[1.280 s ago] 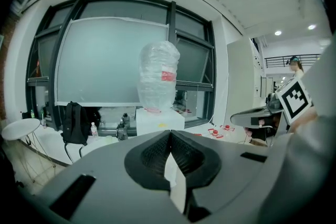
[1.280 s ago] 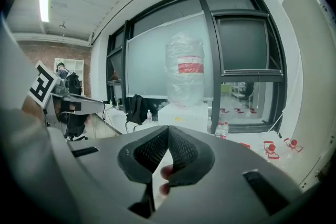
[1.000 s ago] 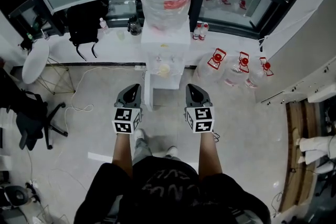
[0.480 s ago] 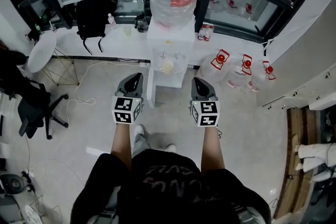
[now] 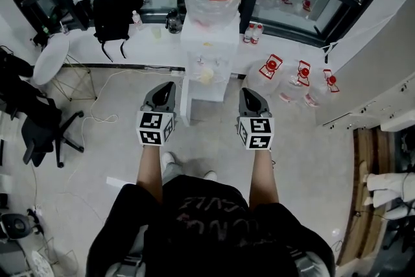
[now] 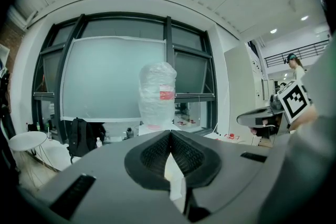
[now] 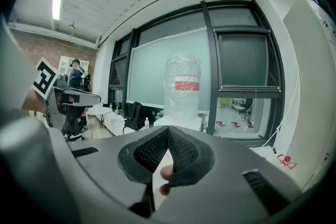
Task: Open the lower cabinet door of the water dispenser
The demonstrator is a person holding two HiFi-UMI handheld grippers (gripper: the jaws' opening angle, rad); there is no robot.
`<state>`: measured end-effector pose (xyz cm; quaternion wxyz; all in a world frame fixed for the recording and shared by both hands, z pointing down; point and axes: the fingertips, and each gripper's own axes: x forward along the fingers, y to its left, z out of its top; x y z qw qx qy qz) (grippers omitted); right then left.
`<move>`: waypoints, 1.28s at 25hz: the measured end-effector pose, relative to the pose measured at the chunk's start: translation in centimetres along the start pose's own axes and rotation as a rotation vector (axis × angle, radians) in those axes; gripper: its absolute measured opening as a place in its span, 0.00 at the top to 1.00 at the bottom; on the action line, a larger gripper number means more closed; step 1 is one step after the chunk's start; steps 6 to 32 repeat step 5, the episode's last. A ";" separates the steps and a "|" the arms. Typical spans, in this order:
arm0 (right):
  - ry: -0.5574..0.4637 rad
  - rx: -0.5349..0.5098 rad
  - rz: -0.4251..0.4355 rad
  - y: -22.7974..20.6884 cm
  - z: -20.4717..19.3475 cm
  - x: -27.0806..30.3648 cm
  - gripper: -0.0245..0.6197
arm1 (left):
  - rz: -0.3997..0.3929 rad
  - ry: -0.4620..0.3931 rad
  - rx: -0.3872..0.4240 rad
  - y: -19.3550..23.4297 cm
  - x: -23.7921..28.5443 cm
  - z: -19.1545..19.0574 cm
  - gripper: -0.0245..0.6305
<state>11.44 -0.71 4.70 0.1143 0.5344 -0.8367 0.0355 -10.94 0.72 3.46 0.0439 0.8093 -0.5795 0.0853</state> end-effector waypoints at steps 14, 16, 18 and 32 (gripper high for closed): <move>-0.011 -0.001 -0.012 0.2 0.9 0.1 0.94 | -0.007 -0.007 0.003 0.5 -0.3 0.6 0.94; -0.011 -0.001 -0.012 0.2 0.9 0.1 0.94 | -0.007 -0.007 0.003 0.5 -0.3 0.6 0.94; -0.011 -0.001 -0.012 0.2 0.9 0.1 0.94 | -0.007 -0.007 0.003 0.5 -0.3 0.6 0.94; -0.011 -0.001 -0.012 0.2 0.9 0.1 0.94 | -0.007 -0.007 0.003 0.5 -0.3 0.6 0.94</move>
